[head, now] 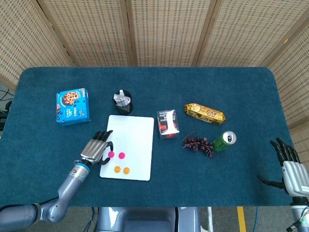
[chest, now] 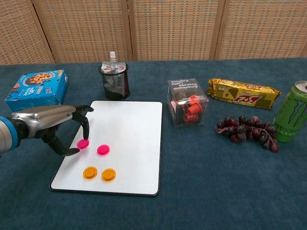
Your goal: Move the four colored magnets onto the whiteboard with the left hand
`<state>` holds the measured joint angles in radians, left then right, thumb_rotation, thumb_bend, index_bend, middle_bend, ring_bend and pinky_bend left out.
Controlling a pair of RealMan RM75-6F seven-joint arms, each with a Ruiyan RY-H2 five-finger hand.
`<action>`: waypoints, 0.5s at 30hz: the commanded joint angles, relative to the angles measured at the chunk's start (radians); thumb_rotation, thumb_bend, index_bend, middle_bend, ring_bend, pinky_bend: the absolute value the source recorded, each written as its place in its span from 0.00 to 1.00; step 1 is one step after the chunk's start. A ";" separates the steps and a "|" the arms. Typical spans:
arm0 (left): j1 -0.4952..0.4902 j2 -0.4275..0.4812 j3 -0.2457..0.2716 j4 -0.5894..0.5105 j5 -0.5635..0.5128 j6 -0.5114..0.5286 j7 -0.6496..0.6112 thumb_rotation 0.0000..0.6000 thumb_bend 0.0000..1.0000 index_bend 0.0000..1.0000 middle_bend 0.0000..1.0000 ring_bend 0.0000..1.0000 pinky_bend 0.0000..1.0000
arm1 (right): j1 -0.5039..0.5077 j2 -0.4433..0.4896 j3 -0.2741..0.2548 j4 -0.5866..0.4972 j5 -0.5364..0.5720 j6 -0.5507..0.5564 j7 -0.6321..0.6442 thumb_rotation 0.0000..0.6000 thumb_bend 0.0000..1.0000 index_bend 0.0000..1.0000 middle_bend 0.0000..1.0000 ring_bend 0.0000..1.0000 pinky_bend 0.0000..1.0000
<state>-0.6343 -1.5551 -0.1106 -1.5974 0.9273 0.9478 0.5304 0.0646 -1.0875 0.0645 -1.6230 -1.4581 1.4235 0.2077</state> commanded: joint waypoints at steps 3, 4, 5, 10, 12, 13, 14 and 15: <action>-0.013 -0.018 0.005 0.017 -0.023 0.015 0.017 1.00 0.35 0.62 0.00 0.00 0.00 | 0.000 0.000 0.000 0.001 0.000 -0.001 0.001 1.00 0.05 0.02 0.00 0.00 0.00; -0.014 -0.018 0.007 0.019 -0.026 0.018 0.019 1.00 0.35 0.62 0.00 0.00 0.00 | 0.001 0.000 0.000 0.001 0.000 -0.001 0.002 1.00 0.05 0.02 0.00 0.00 0.00; -0.014 -0.018 0.009 0.022 -0.027 0.020 0.019 1.00 0.35 0.62 0.00 0.00 0.00 | 0.001 0.000 0.000 0.001 -0.001 -0.001 0.002 1.00 0.05 0.02 0.00 0.00 0.00; -0.019 -0.021 0.016 0.037 -0.034 0.015 0.011 1.00 0.35 0.62 0.00 0.00 0.00 | 0.000 0.001 -0.001 0.000 -0.001 0.000 0.001 1.00 0.05 0.02 0.00 0.00 0.00; -0.021 -0.024 0.018 0.043 -0.033 0.015 0.009 1.00 0.35 0.62 0.00 0.00 0.00 | 0.000 0.000 -0.001 0.000 -0.001 0.000 0.000 1.00 0.05 0.02 0.00 0.00 0.00; -0.022 -0.027 0.020 0.045 -0.034 0.015 0.008 1.00 0.35 0.62 0.00 0.00 0.00 | 0.000 0.000 -0.001 -0.001 -0.001 0.000 0.000 1.00 0.05 0.02 0.00 0.00 0.00; -0.023 -0.029 0.021 0.047 -0.036 0.014 0.007 1.00 0.35 0.62 0.00 0.00 0.00 | 0.000 0.000 -0.001 -0.001 -0.001 0.000 0.000 1.00 0.05 0.02 0.00 0.00 0.00; -0.024 -0.030 0.022 0.046 -0.037 0.013 0.005 1.00 0.35 0.62 0.00 0.00 0.00 | 0.000 0.000 -0.001 -0.001 -0.001 0.000 0.000 1.00 0.05 0.02 0.00 0.00 0.00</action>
<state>-0.6574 -1.5843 -0.0895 -1.5510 0.8908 0.9612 0.5364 0.0648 -1.0871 0.0638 -1.6236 -1.4590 1.4233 0.2075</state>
